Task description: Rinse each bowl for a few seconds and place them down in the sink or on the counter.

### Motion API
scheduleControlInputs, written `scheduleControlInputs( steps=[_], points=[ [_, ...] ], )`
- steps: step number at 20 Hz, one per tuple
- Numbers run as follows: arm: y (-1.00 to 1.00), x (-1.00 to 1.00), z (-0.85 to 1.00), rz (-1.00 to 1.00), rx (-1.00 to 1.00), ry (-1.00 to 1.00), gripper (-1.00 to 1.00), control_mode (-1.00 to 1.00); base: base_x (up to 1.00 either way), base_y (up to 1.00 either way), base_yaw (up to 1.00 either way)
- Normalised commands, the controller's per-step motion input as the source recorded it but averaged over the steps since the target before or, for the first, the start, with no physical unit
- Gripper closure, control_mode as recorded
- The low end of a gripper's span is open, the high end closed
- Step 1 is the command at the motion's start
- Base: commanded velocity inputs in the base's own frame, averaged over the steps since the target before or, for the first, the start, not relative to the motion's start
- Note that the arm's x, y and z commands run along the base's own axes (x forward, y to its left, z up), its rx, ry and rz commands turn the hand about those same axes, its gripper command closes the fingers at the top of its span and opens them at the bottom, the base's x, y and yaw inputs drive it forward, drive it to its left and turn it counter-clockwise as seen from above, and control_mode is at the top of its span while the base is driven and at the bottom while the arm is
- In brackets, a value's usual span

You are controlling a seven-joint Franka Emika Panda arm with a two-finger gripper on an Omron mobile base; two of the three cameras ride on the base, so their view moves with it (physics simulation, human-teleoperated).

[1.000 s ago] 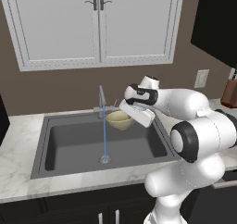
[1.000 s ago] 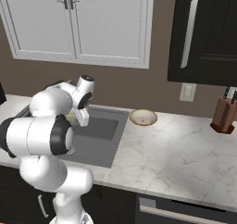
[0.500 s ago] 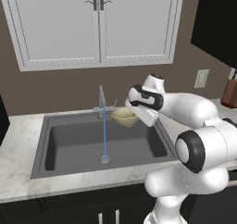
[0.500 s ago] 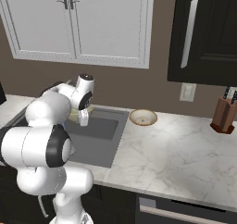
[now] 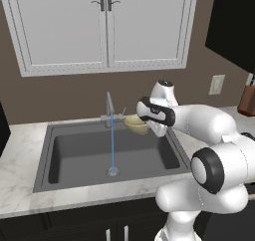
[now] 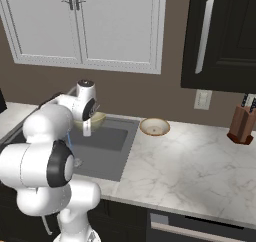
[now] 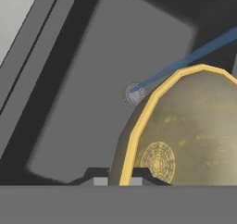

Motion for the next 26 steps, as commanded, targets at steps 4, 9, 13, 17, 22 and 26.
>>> scheduleControlInputs(
  steps=[4, 9, 13, 17, 22, 26],
  points=[
    [-0.01, 0.0, 0.03, -0.2, -0.08, -0.03, 1.0, -1.0, 0.0, 0.0, 0.0],
    [0.0, 0.0, 0.07, -0.21, -0.07, -0.02, 1.0, -1.0, 0.0, 0.0, 0.0],
    [0.0, 0.0, 0.09, -0.22, -0.06, -0.01, 1.0, -1.0, 0.0, 0.0, 0.0],
    [0.0, 0.0, 0.1, -0.22, -0.06, -0.01, 1.0, -1.0, 0.0, 0.0, 0.0],
    [0.0, 0.0, 0.1, -0.22, -0.06, -0.01, 1.0, -1.0, 0.0, 0.0, 0.0],
    [0.0, 0.0, 0.06, -0.23, -0.05, -0.01, 1.0, -1.0, 0.0, 0.0, 0.0]
  ],
)
